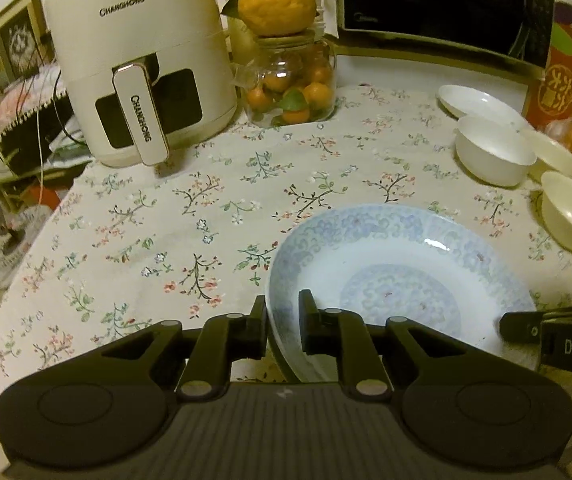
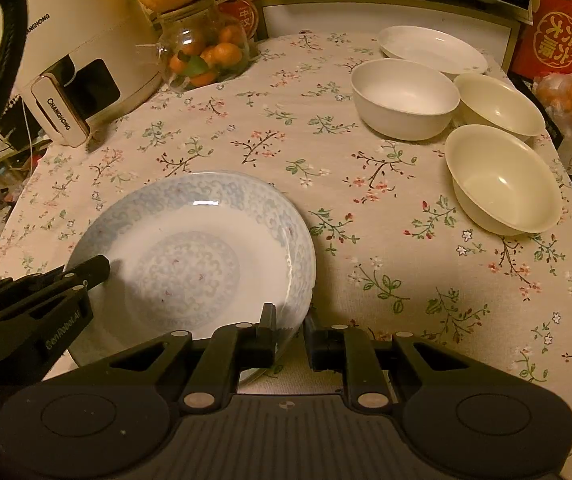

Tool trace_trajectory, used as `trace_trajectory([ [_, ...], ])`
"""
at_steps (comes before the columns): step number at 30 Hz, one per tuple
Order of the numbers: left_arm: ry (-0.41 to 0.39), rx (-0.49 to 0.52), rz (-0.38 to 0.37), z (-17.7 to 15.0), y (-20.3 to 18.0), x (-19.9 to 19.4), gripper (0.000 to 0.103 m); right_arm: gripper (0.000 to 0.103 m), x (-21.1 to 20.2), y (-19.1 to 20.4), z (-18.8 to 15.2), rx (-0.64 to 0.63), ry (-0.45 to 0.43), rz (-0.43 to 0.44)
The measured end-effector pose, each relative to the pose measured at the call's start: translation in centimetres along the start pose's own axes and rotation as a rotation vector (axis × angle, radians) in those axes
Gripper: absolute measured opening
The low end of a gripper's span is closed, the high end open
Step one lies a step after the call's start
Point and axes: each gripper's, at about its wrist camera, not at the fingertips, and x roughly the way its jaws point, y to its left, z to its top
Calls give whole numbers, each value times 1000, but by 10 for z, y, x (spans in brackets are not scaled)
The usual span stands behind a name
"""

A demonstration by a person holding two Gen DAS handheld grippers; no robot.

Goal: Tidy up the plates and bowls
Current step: 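Lower the blue-patterned plate onto the smaller blue plate with both tools, then open both tools and move them toward the plain white plate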

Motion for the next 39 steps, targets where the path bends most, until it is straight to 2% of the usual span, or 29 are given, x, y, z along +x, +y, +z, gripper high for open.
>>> trace_trajectory([
  [9, 5, 59, 58, -5, -7, 6, 13, 16, 4, 12, -4, -45, -20, -59],
  [15, 4, 64, 57, -6, -6, 6, 13, 17, 6, 13, -6, -58, -27, -67],
  [21, 33, 12, 25, 0, 1, 7, 14, 21, 8, 9, -7, -55, -17, -33],
  [26, 50, -67, 3, 9, 7, 4, 24, 27, 3, -2, -1, -14, -15, 1],
  [28, 62, -100, -16, 16, 9, 4, 24, 35, 0, -8, 2, 1, -17, 16],
  [30, 70, -144, -44, 25, 11, 4, 31, 38, -5, -17, 8, 22, -20, 35],
  [32, 69, -176, -71, 35, 10, 4, 43, 41, -13, -27, 17, 41, -33, 56],
  [35, 76, -212, -127, 55, 3, 9, 51, 51, -28, -49, 37, 70, -63, 62],
  [37, 72, -234, -157, 70, -5, 12, 59, 62, -37, -67, 51, 96, -83, 54],
  [39, 67, -236, -187, 87, -15, 17, 65, 65, -45, -89, 65, 135, -107, 41],
])
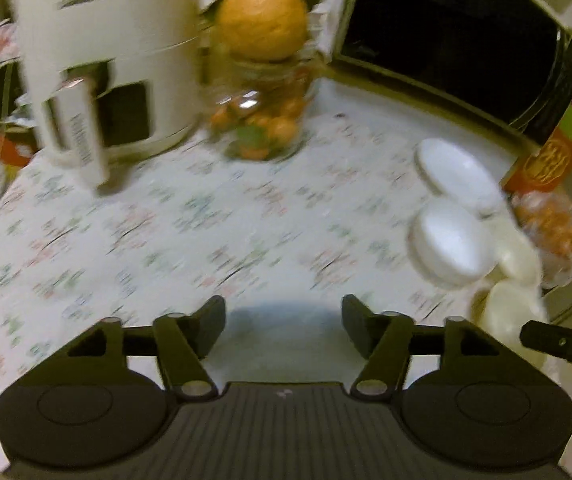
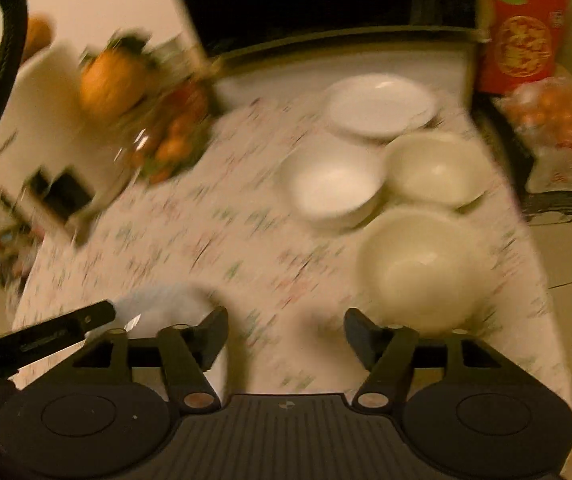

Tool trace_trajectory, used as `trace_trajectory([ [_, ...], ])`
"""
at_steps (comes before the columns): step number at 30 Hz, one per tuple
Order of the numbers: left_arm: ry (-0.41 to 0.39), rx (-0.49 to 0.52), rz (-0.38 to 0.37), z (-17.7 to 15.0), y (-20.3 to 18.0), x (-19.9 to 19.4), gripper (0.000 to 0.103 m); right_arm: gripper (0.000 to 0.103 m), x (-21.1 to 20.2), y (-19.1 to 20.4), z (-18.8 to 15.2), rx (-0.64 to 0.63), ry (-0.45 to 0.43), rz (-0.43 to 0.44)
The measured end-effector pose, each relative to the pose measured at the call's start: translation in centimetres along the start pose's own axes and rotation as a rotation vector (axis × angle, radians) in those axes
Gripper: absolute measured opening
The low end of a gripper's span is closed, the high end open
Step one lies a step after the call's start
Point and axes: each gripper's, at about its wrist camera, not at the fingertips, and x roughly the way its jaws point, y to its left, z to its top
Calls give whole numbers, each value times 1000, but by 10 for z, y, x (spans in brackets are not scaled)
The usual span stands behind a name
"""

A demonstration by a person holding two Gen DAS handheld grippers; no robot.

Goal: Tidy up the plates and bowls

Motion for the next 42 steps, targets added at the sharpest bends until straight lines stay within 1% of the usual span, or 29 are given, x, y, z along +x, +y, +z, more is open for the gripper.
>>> trace_trajectory([
  [2, -1, -1, -16, 14, -14, 8, 69, 66, -4, -24, 21, 60, -15, -11],
  [4, 1, 2, -38, 27, -29, 21, 72, 68, -7, -50, 41, 139, -34, 6],
  [6, 14, -11, -58, 39, -42, 38, 72, 70, -5, -72, 62, 194, -53, 22],
  [9, 41, -61, -97, 54, -56, 68, 72, 70, 3, -99, 89, 237, -86, 14],
  [11, 52, -94, -108, 62, -62, 85, 71, 70, 13, -119, 106, 277, -98, 27],
  [13, 50, -102, -123, 69, -70, 101, 71, 70, 26, -137, 119, 315, -105, 46],
  [15, 45, -95, -118, 74, -78, 112, 71, 70, 41, -148, 129, 330, -106, 48],
  [18, 48, -89, -115, 82, -87, 129, 71, 70, 59, -161, 142, 344, -108, 76],
  [21, 41, -90, -133, 89, -95, 143, 71, 69, 75, -169, 155, 339, -103, 98],
  [24, 37, -105, -160, 97, -101, 157, 70, 69, 88, -171, 167, 302, -99, 90],
  [27, 42, -108, -179, 102, -108, 173, 69, 68, 100, -177, 173, 302, -91, 88],
  [29, 53, -119, -195, 104, -112, 182, 66, 67, 110, -182, 174, 305, -78, 84],
  [31, 62, -127, -208, 105, -116, 191, 63, 61, 122, -186, 176, 315, -69, 75],
  [33, 74, -127, -212, 107, -121, 200, 59, 57, 132, -189, 175, 330, -57, 82],
  [34, 79, -131, -212, 107, -122, 205, 55, 53, 138, -191, 175, 340, -50, 87],
  [36, 90, -140, -211, 108, -125, 212, 50, 50, 148, -193, 174, 356, -37, 88],
  [37, 92, -140, -212, 109, -126, 215, 45, 48, 153, -194, 174, 363, -36, 91],
  [38, 91, -134, -212, 110, -128, 217, 41, 47, 157, -194, 174, 370, -34, 96],
  [39, 91, -123, -213, 111, -131, 219, 39, 45, 161, -195, 174, 377, -33, 100],
  [42, 87, -92, -217, 111, -137, 222, 30, 37, 171, -193, 174, 379, -27, 108],
])
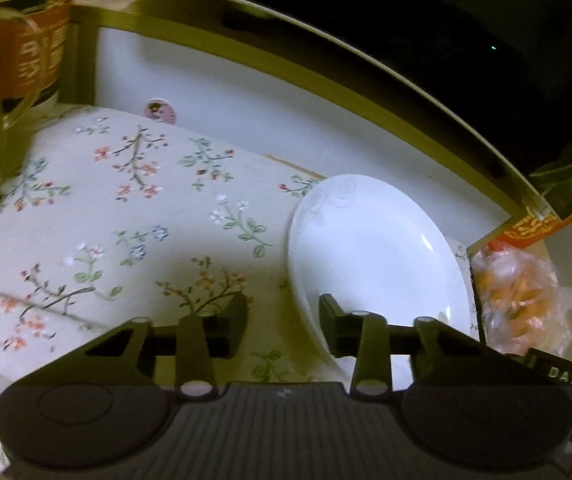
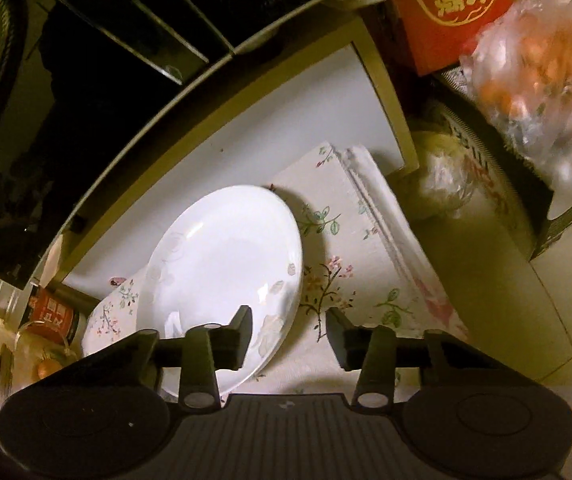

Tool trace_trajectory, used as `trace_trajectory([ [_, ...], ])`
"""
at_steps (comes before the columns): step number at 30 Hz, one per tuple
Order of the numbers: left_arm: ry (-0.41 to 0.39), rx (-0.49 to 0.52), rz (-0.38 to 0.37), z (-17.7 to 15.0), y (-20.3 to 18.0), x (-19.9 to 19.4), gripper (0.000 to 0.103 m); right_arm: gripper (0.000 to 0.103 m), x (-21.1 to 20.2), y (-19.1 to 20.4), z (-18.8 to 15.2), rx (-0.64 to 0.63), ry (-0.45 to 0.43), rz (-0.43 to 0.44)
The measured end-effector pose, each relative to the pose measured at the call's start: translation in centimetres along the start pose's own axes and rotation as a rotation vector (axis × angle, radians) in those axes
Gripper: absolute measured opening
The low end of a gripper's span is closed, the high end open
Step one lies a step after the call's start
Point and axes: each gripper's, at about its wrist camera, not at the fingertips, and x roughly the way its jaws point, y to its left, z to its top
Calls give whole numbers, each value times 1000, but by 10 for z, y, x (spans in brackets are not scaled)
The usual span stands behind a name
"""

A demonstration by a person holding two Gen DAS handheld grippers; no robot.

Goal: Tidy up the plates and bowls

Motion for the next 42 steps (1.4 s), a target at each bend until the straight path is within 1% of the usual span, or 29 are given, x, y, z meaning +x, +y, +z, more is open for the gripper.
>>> trace_trajectory([
  [2, -2, 3, 3, 0, -2, 4, 21, 31, 6, 2, -1, -10, 8, -4],
  [3, -3, 4, -4, 1, -2, 6, 18, 27, 9, 2, -2, -9, 11, -8],
  [4, 0, 5, -16, 2, -2, 8, 12, 21, 12, 2, -2, -4, 14, -11],
  [5, -9, 13, -34, 2, -4, 9, 10, 17, 14, 2, -3, -1, 16, -11],
  [6, -13, 23, -25, 1, -7, 9, 10, 13, 15, 2, -4, -2, 17, -11],
  [7, -18, 41, -11, 0, -10, 9, 10, 11, 16, 2, -5, -5, 13, -6],
  [9, -27, 68, 5, -1, -14, 7, 10, 11, 17, 6, -5, -19, 3, -16],
  [12, -38, 65, -4, -1, -15, 3, 10, 11, 14, 9, -6, -24, -7, -32],
  [18, -54, 72, -13, 0, -13, -19, 10, 11, 0, 12, -4, -26, -16, -11],
  [21, -65, 82, -17, -2, -24, -29, 10, 11, -11, 14, -4, -36, -20, -10],
  [23, -76, 96, -22, -6, -29, -42, 10, 11, -21, 16, -5, -45, -26, -8],
  [27, -92, 91, -36, -16, -36, -64, 10, 11, -46, 21, -6, -59, -45, -3],
  [32, -110, 105, -50, -27, -46, -90, 10, 11, -77, 28, -14, -93, -61, -16],
  [38, -139, 150, -52, -41, -60, -118, 10, 11, -111, 22, -28, -73, -86, -12],
  [42, -141, 162, -47, -49, -63, -125, 10, 11, -125, 16, -38, -50, -97, -9],
])
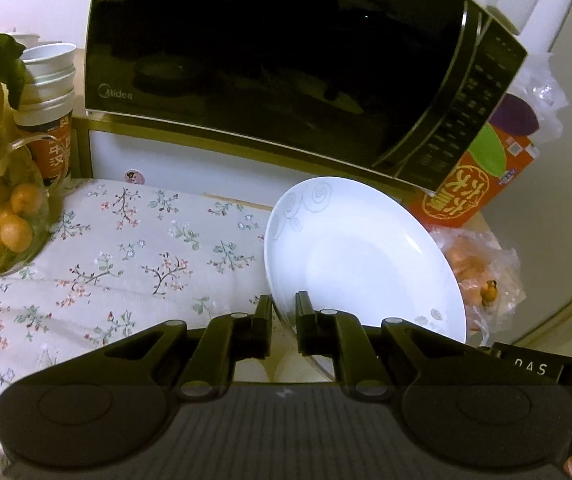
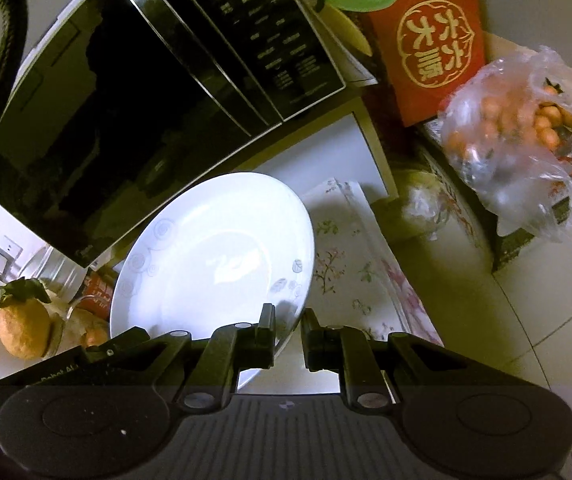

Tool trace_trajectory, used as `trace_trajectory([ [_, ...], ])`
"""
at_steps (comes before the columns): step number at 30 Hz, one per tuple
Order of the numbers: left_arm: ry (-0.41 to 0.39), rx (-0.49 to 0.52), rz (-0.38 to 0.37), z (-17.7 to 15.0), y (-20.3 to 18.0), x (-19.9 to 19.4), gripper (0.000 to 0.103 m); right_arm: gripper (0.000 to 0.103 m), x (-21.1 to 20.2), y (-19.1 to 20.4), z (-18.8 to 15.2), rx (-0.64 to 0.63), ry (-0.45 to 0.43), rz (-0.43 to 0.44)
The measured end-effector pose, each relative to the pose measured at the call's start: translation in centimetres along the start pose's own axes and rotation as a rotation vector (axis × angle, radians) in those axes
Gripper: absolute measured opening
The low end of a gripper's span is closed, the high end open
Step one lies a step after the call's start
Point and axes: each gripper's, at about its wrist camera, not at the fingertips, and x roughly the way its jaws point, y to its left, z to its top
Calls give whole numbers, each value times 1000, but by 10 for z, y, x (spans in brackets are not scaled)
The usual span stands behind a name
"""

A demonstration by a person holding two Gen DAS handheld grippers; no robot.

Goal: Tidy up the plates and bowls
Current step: 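Lift the white plate with both tools and carry it toward the blue plate stack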

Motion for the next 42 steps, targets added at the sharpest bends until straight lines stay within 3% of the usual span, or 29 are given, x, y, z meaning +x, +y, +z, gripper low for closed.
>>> trace_trajectory([
  [28, -7, 16, -30, -39, -15, -52, 10, 11, -64, -15, -38, 53, -53, -8],
  [42, -47, -91, -16, -64, 49, -118, 10, 12, -96, 51, -90, -96, -69, 16],
])
